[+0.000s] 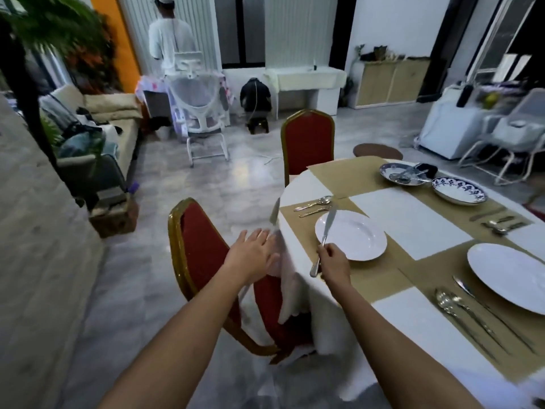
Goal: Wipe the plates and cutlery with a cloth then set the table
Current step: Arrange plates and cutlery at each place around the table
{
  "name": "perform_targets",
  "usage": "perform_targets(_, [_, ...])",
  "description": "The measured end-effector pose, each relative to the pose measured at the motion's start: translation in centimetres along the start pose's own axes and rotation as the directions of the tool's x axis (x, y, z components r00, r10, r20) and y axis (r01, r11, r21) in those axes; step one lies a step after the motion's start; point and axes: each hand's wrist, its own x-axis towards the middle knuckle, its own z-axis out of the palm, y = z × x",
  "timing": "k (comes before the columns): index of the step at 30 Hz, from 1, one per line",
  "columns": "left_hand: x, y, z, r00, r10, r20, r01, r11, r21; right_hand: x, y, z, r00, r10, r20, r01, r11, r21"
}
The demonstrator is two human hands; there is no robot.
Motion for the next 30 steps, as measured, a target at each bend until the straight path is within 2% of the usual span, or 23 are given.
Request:
perform_targets(7, [5.4, -6.0, 2.1, 0.98, 0.192, 0.045, -0.192, 0.981, 0.008, 2.2, -1.0, 5.1, 0.99, 0.061, -0.129, -0.058, 0.998, 0.028])
perform_targets(12, [12.3, -10.5, 2.2, 0.953, 0.297, 0.055, -0.299, 0.954, 0.021, 6.1, -1.7, 8.9, 0.964, 0.123, -0.237, -0.114, 0.992, 0.052])
perform_targets(18, [19.7, -13.5, 2.9, 0.887, 0.453, 0.09, -0.457, 0.889, 0.035, 10.7, -2.9, 12.2, 0.918, 0.225, -0.327, -0.196, 0.973, 0.119])
perform_targets(27, [29.7, -15.5, 6.1, 0.749, 0.646, 0.147, -0.66, 0.747, 0.081, 15.2, -2.2, 16.3, 0.842, 0.311, -0.441, -0.305, 0.948, 0.087])
perform_targets(30, [33.4, -16.2, 8.3, 0.698, 0.698, 0.158, -0.713, 0.698, 0.064, 16.7, -2.0, 18.0, 0.791, 0.36, -0.494, -0.361, 0.928, 0.097])
